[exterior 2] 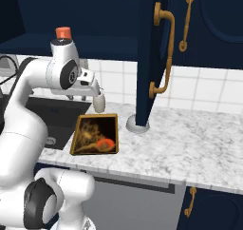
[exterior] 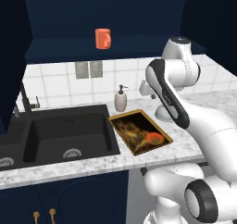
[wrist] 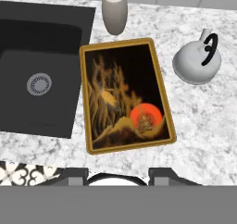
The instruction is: Pick the kettle from the counter and place it on the tray. Then pick the mug from the cabinet and place it on the tray. Then close the cabinet doors.
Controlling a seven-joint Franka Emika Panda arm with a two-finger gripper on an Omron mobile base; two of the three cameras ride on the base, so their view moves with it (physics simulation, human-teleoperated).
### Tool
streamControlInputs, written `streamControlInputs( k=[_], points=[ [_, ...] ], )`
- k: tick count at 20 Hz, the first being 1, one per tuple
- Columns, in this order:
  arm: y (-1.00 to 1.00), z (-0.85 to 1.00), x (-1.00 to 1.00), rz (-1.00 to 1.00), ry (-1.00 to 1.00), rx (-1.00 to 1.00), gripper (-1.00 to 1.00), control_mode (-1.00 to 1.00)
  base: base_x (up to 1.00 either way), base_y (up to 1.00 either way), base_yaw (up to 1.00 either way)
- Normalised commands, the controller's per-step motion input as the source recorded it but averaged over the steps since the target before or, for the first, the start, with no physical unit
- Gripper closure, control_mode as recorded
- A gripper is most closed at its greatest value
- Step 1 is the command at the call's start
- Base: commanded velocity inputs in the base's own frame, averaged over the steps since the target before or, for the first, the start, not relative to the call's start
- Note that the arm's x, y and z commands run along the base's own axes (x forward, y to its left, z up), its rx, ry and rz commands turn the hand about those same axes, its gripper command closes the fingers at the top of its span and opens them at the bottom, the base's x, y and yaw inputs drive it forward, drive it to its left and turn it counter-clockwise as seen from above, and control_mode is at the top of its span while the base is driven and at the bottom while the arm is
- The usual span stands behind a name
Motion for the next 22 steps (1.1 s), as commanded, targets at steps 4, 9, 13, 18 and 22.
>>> streamControlInputs(
  k=[4, 9, 13, 18, 22],
  points=[
    [0.00, 0.00, -0.07, 0.00, -0.06, 0.00, -1.00, -1.00, 0.00, 0.00, 0.00],
    [-0.37, -0.20, -0.18, -0.05, -0.02, 0.00, -1.00, -1.00, 0.00, 0.00, 0.00],
    [-0.65, -0.28, -0.28, -0.11, 0.00, 0.00, -1.00, -1.00, 0.00, 0.00, 0.00],
    [-0.48, -0.30, 0.00, -0.10, 0.00, 0.00, -1.00, -1.00, 0.00, 0.00, 0.00],
    [-0.34, -0.40, 0.25, -0.06, 0.00, 0.00, -1.00, -1.00, 0.00, 0.00, 0.00]
  ],
)
